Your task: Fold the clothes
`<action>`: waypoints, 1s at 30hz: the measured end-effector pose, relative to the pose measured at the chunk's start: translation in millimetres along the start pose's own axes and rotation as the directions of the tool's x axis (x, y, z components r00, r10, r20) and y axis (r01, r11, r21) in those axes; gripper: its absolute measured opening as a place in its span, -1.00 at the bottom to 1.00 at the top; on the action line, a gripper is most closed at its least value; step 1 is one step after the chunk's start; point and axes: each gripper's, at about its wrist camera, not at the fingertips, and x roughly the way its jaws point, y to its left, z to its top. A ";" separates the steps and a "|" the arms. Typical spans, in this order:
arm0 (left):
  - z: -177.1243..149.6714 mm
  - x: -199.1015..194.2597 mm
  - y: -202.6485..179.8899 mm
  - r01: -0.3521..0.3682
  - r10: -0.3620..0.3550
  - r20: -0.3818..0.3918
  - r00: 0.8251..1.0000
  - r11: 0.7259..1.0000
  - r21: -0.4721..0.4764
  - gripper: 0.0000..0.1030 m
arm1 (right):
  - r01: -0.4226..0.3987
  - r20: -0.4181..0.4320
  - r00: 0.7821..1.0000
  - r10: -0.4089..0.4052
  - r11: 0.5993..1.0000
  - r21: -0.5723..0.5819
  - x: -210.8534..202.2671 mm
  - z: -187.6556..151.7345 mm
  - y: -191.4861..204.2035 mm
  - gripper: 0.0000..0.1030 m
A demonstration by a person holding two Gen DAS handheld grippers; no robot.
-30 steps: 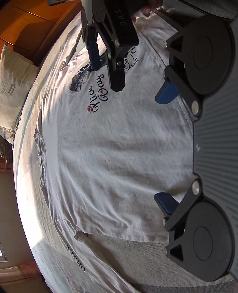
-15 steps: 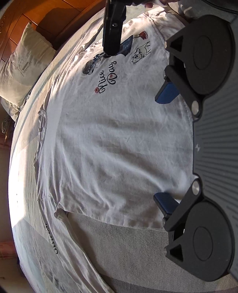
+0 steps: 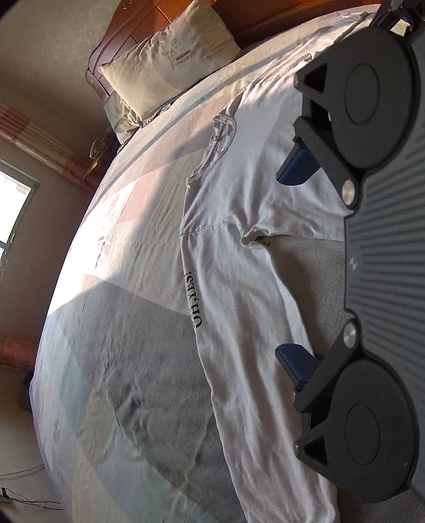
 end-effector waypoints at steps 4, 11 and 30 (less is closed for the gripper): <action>17.0 37.7 49.2 -0.029 0.025 -0.026 0.999 0.986 -0.161 0.99 | 0.030 -0.026 0.999 -0.030 0.999 -0.023 9.9 -2.2 3.7 1.00; 31.7 63.5 102.0 -0.056 0.068 0.039 0.997 0.964 -0.261 0.99 | 0.053 -0.067 0.996 -0.055 0.998 -0.029 27.1 -1.6 4.2 1.00; 29.2 88.8 63.8 -0.437 0.437 -0.048 0.898 0.899 -0.001 0.99 | 0.135 -0.117 0.982 -0.146 0.986 -0.098 47.5 -7.7 11.9 1.00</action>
